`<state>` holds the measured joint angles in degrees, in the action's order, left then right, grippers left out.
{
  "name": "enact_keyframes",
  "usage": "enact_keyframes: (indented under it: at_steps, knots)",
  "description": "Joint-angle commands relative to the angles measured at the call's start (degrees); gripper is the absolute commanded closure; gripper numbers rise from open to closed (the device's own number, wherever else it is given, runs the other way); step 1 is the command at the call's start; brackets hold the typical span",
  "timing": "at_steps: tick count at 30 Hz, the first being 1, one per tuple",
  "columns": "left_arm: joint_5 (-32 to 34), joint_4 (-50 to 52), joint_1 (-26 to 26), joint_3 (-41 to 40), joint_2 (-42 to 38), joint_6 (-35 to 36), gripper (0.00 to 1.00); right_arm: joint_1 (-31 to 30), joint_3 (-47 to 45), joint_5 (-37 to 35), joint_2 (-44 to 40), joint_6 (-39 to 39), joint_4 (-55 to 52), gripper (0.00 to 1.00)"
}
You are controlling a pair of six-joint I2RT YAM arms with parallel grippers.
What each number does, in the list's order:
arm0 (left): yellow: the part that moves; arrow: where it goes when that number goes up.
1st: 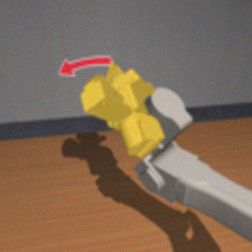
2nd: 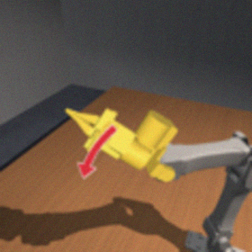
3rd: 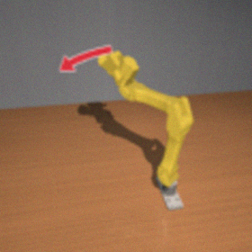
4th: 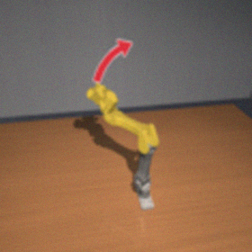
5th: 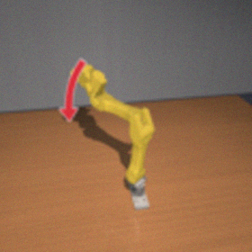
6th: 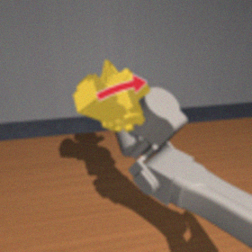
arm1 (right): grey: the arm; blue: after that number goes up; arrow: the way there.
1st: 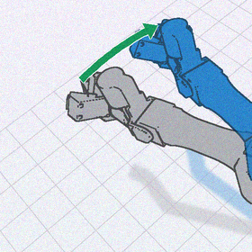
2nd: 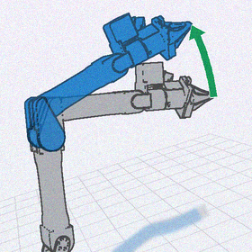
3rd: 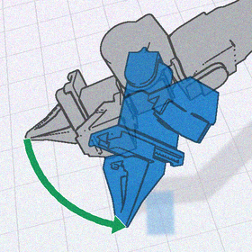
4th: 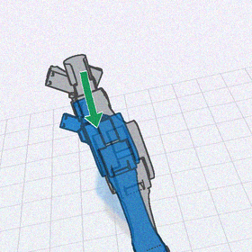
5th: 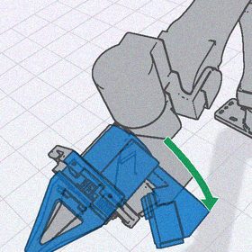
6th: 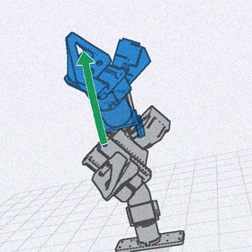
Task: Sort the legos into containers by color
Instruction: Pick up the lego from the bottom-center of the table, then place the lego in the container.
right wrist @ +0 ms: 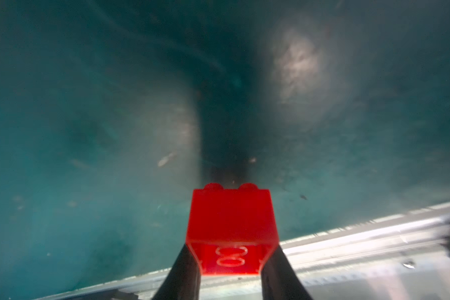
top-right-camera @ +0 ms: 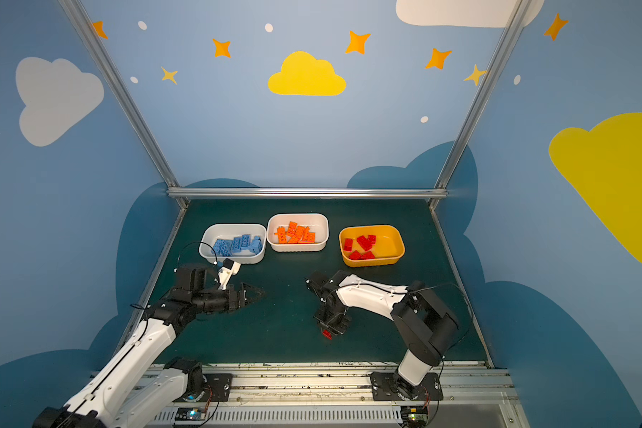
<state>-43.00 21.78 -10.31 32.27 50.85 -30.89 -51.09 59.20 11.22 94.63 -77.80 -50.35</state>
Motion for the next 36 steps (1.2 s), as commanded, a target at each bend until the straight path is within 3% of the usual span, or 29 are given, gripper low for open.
enact_keyframes:
  at_steps: [1,9,12,15,22,25,27,30,34,36]
  knots:
    - [0.05,-0.40,-0.24,2.01,0.68,0.70,0.01,3.54,7.06,-5.57,-4.64,9.09,-10.30,0.77]
    - [0.17,-2.25,-0.16,6.29,4.11,0.34,0.01,20.56,20.96,-13.99,-6.06,38.29,-13.98,0.76]
    - [1.05,-3.60,-0.15,7.51,5.50,0.10,0.00,28.39,25.21,-11.17,-2.90,46.63,-11.87,0.75]
    - [1.08,-5.51,-0.15,8.69,7.75,-0.30,0.00,34.63,29.70,-10.68,3.06,52.81,-10.17,0.73]
    - [1.54,-6.14,0.28,11.57,11.42,0.81,0.01,44.49,43.61,-3.10,23.05,56.23,-11.94,0.70]
    - [1.52,-6.62,1.04,12.32,12.75,1.40,0.01,45.52,48.20,-4.19,28.20,57.73,-11.89,0.60]
    - [1.44,-7.00,1.81,12.70,13.55,1.71,0.01,46.16,50.70,-3.47,29.79,58.31,-12.08,0.47]
    - [2.66,-7.28,3.31,12.89,14.51,2.92,0.01,46.56,50.95,-2.46,28.25,59.19,-11.41,0.35]
    - [9.59,-4.69,7.31,13.22,14.84,7.47,0.01,45.99,39.94,-0.78,18.31,61.27,-4.24,0.17]
    - [19.02,-2.89,9.01,12.98,14.45,10.38,0.00,46.05,30.15,-1.45,10.84,61.44,3.14,0.15]
